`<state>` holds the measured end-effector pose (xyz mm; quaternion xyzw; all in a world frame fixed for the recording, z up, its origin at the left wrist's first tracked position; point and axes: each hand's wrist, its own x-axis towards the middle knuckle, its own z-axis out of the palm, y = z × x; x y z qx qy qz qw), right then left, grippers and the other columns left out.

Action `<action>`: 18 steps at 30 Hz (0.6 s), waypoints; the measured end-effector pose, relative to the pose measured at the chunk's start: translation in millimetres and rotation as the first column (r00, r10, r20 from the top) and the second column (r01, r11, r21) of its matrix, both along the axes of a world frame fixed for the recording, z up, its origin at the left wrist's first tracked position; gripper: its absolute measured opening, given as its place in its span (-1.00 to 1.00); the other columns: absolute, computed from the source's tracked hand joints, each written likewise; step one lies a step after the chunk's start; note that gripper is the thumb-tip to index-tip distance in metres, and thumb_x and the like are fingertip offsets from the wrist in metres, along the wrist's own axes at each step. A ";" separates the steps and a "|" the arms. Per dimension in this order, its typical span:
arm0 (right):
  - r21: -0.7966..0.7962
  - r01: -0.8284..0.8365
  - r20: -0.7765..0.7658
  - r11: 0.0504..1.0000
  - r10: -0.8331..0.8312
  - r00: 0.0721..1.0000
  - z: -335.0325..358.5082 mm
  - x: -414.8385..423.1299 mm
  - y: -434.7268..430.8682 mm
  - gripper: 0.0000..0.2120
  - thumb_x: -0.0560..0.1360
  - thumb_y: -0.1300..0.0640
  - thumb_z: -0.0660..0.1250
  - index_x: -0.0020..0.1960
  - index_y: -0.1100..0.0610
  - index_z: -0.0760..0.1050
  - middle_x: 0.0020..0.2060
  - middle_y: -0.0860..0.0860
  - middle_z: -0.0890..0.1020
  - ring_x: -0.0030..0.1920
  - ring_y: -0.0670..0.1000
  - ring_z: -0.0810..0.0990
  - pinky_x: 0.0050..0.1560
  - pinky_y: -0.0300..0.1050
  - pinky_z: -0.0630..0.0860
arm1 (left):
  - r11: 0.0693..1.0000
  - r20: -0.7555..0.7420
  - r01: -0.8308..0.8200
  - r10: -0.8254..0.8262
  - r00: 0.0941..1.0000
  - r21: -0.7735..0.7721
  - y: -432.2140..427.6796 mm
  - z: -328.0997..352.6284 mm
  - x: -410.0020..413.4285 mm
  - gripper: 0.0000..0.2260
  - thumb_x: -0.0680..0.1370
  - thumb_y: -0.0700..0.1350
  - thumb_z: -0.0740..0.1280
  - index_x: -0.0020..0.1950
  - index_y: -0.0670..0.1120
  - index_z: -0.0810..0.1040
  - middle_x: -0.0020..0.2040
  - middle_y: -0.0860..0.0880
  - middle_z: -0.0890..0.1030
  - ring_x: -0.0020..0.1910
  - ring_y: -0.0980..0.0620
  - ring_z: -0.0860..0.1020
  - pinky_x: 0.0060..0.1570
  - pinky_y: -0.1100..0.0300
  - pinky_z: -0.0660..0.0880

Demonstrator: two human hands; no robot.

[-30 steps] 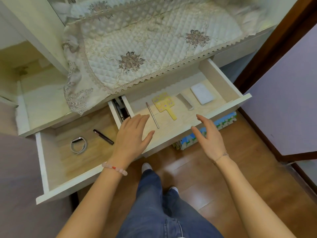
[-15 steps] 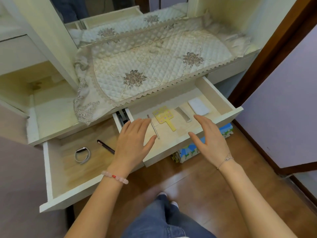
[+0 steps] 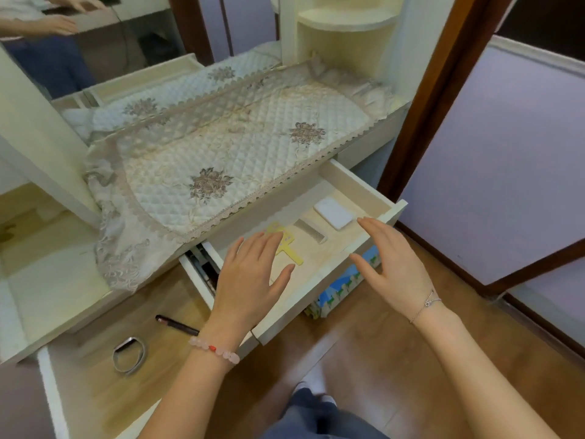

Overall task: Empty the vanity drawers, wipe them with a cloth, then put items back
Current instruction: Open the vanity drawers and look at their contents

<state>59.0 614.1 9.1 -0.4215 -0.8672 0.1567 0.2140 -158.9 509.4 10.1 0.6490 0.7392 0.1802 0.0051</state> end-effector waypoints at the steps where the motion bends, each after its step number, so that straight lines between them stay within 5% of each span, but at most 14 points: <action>1: 0.001 0.031 -0.013 1.000 -0.031 0.999 1.0 5.3 0.0 -0.46 0.53 -0.09 0.20 0.46 0.02 0.18 0.41 -0.06 0.31 0.35 -0.25 0.12 0.37 -0.24 0.11 | 0.999 -0.003 0.032 -0.032 0.999 0.005 6.6 0.5 2.2 -0.56 0.55 0.09 0.25 0.36 -0.11 0.40 0.26 -0.05 0.52 0.31 -0.06 0.42 0.36 -0.04 0.24; 5: -0.008 0.170 -0.046 0.985 -0.171 0.984 4.8 32.9 0.9 -0.47 0.53 -0.07 0.20 0.45 0.07 0.23 0.40 -0.02 0.34 0.40 -0.06 0.26 0.40 -0.11 0.21 | 0.988 -0.014 0.151 -0.152 0.988 -0.028 36.2 3.2 18.8 -0.56 0.56 0.10 0.21 0.37 -0.09 0.37 0.29 -0.04 0.49 0.34 -0.05 0.39 0.40 -0.03 0.18; 18: -0.021 0.389 -0.010 0.921 -0.389 0.921 -0.8 131.5 66.7 -0.47 0.53 -0.05 0.21 0.46 0.03 0.20 0.41 -0.07 0.31 0.43 -0.11 0.19 0.38 -0.27 0.07 | 0.940 0.000 0.341 -0.341 0.940 -0.011 144.1 0.8 110.2 -0.57 0.56 0.08 0.23 0.35 -0.11 0.42 0.28 -0.03 0.51 0.35 -0.05 0.39 0.37 -0.02 0.20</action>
